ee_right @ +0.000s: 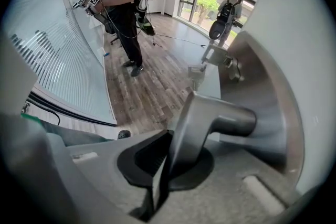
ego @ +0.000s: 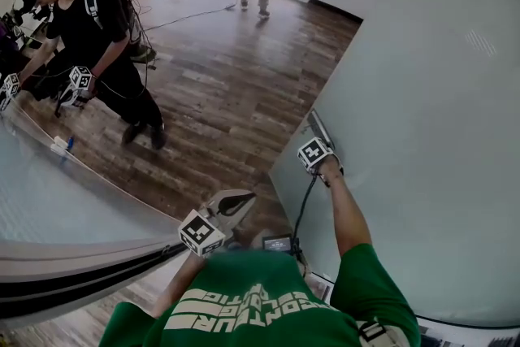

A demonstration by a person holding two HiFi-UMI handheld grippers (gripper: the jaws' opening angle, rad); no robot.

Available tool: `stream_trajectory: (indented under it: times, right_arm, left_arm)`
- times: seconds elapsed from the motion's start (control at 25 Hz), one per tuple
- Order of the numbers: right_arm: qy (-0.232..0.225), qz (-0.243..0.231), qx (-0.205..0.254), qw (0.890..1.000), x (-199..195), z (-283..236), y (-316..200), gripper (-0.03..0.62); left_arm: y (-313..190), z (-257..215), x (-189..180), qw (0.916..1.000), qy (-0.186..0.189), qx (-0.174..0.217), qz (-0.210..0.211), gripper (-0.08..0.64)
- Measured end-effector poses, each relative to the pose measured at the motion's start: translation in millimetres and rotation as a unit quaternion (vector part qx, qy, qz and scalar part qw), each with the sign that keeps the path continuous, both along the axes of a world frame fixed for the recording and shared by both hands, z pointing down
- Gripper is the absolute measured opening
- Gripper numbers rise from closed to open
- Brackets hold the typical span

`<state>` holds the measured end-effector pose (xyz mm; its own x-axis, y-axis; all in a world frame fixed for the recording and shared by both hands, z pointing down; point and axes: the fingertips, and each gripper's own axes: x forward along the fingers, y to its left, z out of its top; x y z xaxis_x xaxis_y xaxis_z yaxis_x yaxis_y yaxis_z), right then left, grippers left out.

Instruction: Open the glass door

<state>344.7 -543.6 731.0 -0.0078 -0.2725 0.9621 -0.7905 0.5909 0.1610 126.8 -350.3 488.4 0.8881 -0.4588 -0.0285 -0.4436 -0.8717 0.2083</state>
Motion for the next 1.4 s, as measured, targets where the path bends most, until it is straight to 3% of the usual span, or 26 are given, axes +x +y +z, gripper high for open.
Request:
stream_trajectory:
  times: [0.36, 1.4]
  right_arm:
    - [0.002, 0.038, -0.003, 0.999, 53.4, -4.4, -25.0, -0.008]
    - [-0.021, 0.154, -0.012, 0.988, 224.1, -13.4, -75.3, -0.008]
  left_arm:
    - [-21.9, 3.9, 24.9, 0.9999, -0.008, -0.011, 0.001, 0.014]
    - [-95.8, -10.0, 162.0, 0.9981, -0.025, -0.020, 0.053, 0.014]
